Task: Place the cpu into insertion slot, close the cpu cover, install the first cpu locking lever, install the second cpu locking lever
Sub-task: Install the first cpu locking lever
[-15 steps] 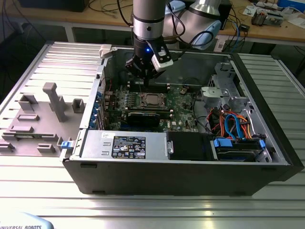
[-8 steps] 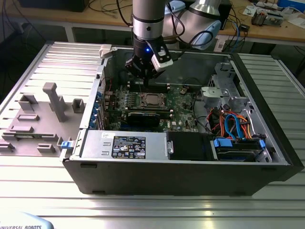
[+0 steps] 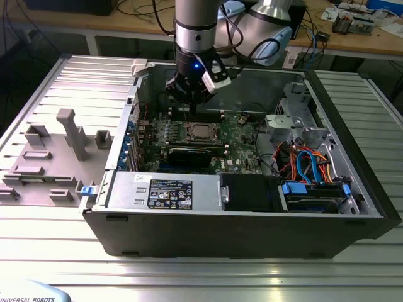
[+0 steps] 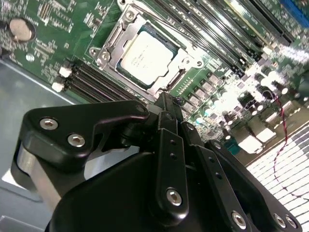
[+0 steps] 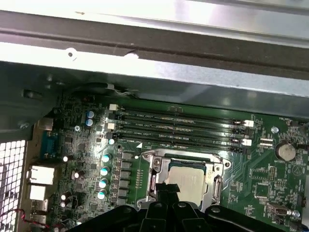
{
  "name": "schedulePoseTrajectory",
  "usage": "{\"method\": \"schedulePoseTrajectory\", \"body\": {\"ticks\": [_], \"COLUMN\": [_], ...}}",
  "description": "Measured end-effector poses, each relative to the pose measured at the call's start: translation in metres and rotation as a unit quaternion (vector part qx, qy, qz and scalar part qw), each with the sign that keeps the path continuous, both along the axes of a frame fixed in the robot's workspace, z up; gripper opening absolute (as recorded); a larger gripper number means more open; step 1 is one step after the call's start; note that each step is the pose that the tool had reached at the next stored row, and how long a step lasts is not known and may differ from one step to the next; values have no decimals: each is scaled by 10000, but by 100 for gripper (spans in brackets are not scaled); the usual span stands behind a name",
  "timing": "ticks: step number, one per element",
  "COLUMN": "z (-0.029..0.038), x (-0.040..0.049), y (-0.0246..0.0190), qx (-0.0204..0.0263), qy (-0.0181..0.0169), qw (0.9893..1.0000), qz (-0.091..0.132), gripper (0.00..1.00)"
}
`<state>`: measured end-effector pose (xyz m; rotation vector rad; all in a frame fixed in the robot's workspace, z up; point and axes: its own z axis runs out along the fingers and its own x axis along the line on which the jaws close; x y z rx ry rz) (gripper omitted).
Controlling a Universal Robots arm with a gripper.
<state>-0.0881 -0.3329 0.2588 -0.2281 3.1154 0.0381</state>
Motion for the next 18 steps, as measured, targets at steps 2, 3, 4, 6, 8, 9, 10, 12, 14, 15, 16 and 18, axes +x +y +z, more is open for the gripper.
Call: {"method": "schedulePoseTrajectory", "body": {"ticks": [2, 3, 4, 6, 8, 9, 10, 12, 14, 15, 16, 18], "z": [0, 0, 0, 0, 0, 0, 0, 0, 0, 0, 0, 0], "x": [-6, -13, -23, -42, -87, -101, -115, -165, -208, -228, -244, -283], "y": [0, 0, 0, 0, 0, 0, 0, 0, 0, 0, 0, 0], "qx": [0, 0, 0, 0, 0, 0, 0, 0, 0, 0, 0, 1], "qy": [0, 0, 0, 0, -1, -1, -1, -2, -3, -3, -3, -5], "qw": [9999, 9999, 9999, 9999, 9998, 9998, 9998, 9998, 9998, 9998, 9997, 9997], "qz": [153, 158, 162, 167, 176, 179, 182, 193, 206, 217, 226, 235], "gripper": [11, 11, 11, 11, 11, 11, 11, 11, 11, 11, 11, 11]}}
